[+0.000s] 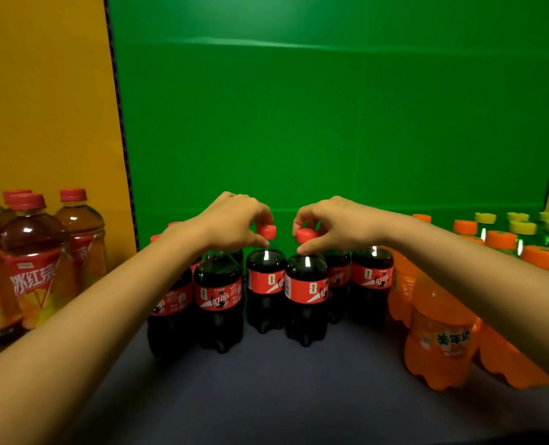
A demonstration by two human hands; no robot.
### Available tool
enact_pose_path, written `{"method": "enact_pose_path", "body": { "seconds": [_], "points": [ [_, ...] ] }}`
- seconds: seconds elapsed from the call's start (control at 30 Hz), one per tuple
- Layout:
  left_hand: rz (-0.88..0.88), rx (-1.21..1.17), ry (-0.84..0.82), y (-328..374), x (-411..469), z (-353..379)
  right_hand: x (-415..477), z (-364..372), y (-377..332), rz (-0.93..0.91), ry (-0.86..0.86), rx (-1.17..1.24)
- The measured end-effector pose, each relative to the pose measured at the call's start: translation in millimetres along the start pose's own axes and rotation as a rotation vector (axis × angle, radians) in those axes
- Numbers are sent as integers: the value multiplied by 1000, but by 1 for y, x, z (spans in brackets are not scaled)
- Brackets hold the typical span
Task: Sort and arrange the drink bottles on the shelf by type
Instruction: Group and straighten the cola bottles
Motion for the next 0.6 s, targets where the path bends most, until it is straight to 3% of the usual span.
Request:
{"method": "enact_pose_path", "body": {
  "seconds": [0.6],
  "points": [
    [-16, 31, -21, 0, 13, 3, 25, -2, 27, 49, -29, -90]
  ]
}}
Point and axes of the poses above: each hand's wrist, its own x-axis towards the middle knuckle, its own z-axis out of the palm, y = z × x, the point moved 5 cm from there along x, towards the middle knuckle, and after that the axes turned 13 degrees about x, right-handed, at the moved point
